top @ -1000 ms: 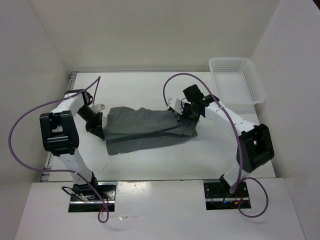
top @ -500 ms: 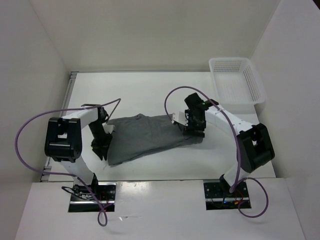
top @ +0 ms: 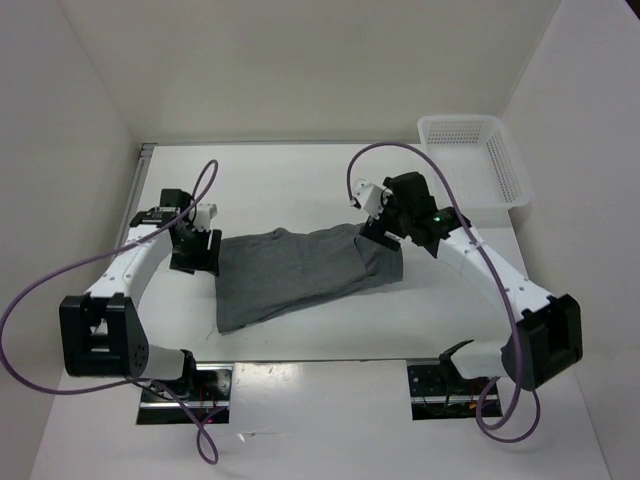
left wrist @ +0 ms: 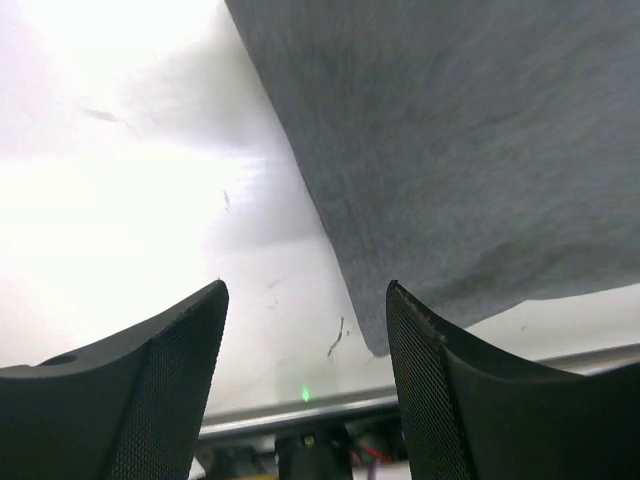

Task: Fold and stack the shorts
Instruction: Fold the shorts

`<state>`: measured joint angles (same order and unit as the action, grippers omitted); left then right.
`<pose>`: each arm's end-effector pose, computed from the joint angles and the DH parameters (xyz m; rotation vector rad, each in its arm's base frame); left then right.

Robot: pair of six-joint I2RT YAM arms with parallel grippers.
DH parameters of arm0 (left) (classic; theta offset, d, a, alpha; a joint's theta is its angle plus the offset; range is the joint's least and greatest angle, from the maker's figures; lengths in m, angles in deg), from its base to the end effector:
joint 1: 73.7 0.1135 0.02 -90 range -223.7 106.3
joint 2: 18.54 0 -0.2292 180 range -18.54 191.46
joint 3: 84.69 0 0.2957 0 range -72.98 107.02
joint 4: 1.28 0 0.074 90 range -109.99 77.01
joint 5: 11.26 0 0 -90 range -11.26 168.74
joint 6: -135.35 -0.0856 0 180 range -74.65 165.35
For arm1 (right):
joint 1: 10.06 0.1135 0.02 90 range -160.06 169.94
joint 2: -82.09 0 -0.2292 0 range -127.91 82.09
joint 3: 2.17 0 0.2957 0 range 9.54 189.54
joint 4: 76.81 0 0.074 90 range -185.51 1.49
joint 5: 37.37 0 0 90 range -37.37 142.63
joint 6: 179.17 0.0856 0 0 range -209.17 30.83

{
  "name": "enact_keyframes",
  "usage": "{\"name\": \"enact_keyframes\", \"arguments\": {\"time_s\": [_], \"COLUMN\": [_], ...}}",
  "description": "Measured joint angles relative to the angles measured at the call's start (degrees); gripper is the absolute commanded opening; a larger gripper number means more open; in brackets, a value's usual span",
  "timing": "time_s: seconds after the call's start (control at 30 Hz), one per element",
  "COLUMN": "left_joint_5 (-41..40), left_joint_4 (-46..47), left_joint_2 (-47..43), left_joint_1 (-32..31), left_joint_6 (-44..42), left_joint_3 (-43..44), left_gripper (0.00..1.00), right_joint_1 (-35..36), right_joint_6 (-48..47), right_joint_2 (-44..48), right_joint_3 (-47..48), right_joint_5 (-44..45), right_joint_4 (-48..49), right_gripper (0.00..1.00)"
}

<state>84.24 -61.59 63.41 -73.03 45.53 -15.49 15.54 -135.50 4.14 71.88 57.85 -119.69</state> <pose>0.3228 -0.0044 0.1229 -0.0008 2.8427 -0.1347 0.3427 0.1555 0.2015 -1.3749 1.9686 -0.2788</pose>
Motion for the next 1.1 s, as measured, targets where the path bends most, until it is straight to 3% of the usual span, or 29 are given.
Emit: {"name": "enact_keyframes", "arguments": {"time_s": [0.13,0.3,0.33,0.47,0.6,0.83,1.1], "left_joint_5": [1.5,2.1,2.1,2.3,2.7,1.7,-3.9], "left_joint_4": [3.3,5.0,5.4,7.6,10.4,17.2,20.3], "left_joint_2": [-5.2,-2.0,-0.9,2.6,5.4,13.4,22.8], "left_joint_1": [-0.6,-1.5,-1.4,-2.2,-5.2,-7.6,-7.6], "left_joint_6": [0.0,0.0,0.0,0.0,0.0,0.0,0.1], "left_joint_3": [-0.1,-1.3,-1.4,-1.4,0.0,6.8,9.1], "left_gripper": [0.72,0.74,0.74,0.74,0.74,0.7,0.63], "right_joint_1": [0.0,0.0,0.0,0.0,0.0,0.0,0.0], "right_joint_6": [1.9,3.0,3.0,3.5,5.6,14.0,23.6], "right_joint_2": [6.3,8.5,8.4,8.3,6.5,-3.2,-12.6], "right_joint_3": [-0.4,-3.3,-4.2,-6.9,-7.3,-5.8,-4.5], "right_joint_5": [-4.0,-6.4,-6.8,-8.7,-10.9,-13.7,-14.1], "right_joint_4": [2.3,3.2,3.1,2.3,3.0,8.0,14.2], "right_gripper": [1.0,0.94,0.9,0.52,0.33,0.23,0.18]}}
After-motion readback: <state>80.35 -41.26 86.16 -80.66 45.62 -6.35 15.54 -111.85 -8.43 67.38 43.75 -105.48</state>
